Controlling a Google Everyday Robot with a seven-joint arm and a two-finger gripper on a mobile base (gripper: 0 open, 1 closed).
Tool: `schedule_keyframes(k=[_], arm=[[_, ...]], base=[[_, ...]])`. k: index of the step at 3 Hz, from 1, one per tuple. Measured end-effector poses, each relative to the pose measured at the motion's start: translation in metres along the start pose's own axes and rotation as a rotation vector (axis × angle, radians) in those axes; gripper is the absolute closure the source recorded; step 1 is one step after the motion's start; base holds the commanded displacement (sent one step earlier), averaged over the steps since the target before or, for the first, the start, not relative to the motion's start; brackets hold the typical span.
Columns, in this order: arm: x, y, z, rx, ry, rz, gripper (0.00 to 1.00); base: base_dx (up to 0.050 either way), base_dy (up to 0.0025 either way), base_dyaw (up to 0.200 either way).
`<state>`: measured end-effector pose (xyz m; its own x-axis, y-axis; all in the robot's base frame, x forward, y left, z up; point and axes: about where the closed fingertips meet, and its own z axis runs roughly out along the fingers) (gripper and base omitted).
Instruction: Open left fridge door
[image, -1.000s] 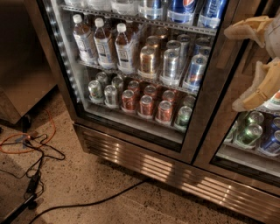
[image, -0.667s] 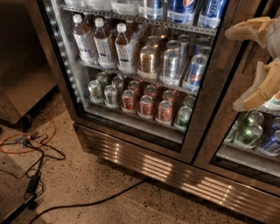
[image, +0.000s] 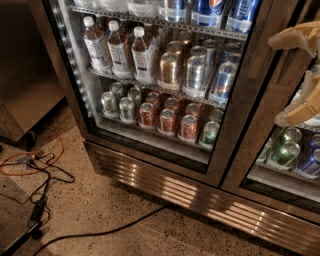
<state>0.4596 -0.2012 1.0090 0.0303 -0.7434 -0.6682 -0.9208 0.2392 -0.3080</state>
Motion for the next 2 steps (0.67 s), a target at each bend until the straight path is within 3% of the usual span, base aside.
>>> schedule_keyframes(k=[2], arm=[[0.007,-0.002,-0.0055,0.019,0.001,0.023,0.0]], base=[[0.0,0.0,0.0]])
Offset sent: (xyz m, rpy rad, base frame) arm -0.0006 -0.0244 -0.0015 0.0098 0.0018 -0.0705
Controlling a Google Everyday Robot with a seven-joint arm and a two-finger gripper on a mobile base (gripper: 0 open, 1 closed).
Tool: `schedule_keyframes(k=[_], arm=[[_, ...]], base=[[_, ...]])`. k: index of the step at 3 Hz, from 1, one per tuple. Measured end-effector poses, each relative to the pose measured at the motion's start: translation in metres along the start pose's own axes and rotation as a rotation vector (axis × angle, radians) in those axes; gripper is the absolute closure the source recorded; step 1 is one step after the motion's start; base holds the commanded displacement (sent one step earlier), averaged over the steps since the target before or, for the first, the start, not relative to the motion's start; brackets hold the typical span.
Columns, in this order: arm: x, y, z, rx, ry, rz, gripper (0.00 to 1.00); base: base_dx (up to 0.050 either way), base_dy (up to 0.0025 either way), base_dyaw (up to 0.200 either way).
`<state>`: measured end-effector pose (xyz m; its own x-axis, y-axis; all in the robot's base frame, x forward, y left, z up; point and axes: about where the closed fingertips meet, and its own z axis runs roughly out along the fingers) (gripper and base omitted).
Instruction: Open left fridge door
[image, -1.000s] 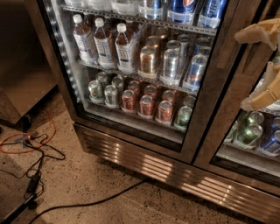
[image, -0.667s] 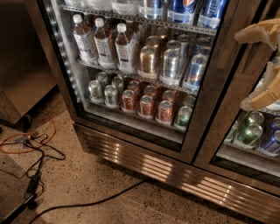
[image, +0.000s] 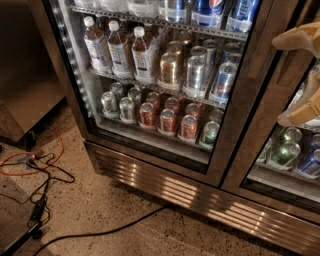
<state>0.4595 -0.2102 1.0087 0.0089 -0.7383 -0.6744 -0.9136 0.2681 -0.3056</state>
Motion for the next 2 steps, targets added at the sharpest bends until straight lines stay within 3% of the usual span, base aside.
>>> schedule_keyframes(k=[1,2], arm=[[-0.001,0.002,0.0,0.0,0.0,0.0,0.0],[0.002,0.019,-0.019,0.049,-0.048,0.022,0.0]], base=[[0.0,0.0,0.0],[0.0,0.0,0.0]])
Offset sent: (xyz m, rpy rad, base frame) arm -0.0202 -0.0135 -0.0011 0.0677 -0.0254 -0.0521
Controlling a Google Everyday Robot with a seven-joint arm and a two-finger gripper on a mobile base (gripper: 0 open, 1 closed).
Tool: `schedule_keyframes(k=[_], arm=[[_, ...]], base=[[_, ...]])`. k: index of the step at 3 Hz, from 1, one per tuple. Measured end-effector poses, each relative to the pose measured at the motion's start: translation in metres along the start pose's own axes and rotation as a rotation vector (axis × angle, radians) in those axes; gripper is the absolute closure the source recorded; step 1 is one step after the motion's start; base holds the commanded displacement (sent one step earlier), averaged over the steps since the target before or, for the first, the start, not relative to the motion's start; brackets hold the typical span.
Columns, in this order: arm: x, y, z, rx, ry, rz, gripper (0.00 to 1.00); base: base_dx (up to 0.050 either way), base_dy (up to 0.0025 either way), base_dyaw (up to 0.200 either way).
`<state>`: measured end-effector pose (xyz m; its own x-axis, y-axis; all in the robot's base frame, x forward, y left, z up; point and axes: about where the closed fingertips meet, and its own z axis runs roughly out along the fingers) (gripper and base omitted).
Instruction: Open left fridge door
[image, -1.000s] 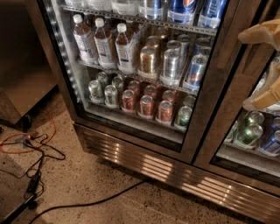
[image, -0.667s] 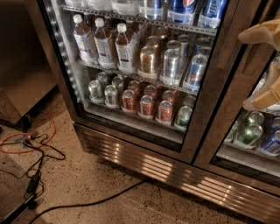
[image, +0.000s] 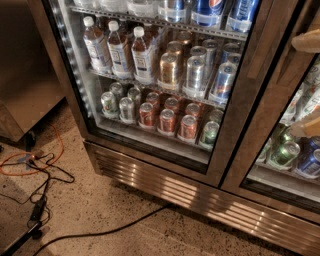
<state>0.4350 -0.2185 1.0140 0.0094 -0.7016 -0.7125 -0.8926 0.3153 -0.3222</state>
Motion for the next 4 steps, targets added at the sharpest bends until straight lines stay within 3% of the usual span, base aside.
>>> schedule_keyframes(k=[1,2,3,4], arm=[[0.0,0.0,0.0,0.0,0.0,0.0,0.0],[0.0,-0.002,0.003,0.083,0.069,0.001,0.0],[-0.005,0.013,0.012,0.225,0.241,-0.011,0.0],[0.006,0.006,0.007,0.303,0.306,-0.02,0.0]], base=[[0.0,0.0,0.0],[0.0,0.0,0.0],[0.0,0.0,0.0],[0.0,0.0,0.0]])
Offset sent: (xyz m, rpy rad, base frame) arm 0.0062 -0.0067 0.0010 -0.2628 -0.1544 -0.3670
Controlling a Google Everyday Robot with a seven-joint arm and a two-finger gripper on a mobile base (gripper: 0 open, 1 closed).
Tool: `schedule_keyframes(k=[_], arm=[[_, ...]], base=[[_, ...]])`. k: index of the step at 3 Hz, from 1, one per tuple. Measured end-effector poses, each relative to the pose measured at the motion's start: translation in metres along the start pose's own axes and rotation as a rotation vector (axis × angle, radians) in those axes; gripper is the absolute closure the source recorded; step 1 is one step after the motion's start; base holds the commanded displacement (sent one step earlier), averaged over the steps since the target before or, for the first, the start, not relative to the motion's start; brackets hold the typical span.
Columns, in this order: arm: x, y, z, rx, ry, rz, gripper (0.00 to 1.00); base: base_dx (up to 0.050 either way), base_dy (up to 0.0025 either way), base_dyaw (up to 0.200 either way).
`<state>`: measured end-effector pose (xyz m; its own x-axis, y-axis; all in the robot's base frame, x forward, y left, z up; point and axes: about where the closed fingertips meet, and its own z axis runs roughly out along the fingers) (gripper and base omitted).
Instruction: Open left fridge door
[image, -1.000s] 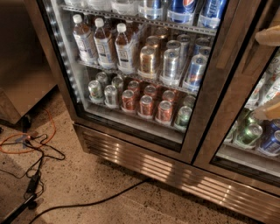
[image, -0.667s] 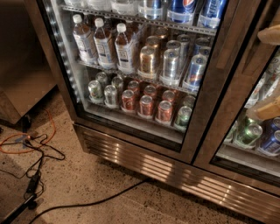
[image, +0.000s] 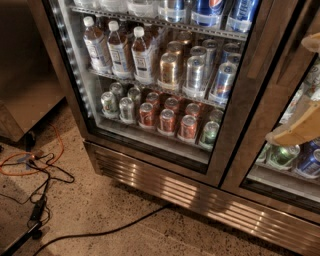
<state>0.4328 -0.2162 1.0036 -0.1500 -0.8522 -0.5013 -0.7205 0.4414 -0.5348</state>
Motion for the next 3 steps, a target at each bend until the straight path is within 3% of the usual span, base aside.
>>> schedule_keyframes(k=[2,3], arm=[[-0.018,-0.005,-0.011,0.011,-0.022,-0.034,0.0],[-0.051,-0.019,-0.005,-0.002,-0.014,-0.125,0.0]], base=[[0.0,0.0,0.0],[0.0,0.0,0.0]])
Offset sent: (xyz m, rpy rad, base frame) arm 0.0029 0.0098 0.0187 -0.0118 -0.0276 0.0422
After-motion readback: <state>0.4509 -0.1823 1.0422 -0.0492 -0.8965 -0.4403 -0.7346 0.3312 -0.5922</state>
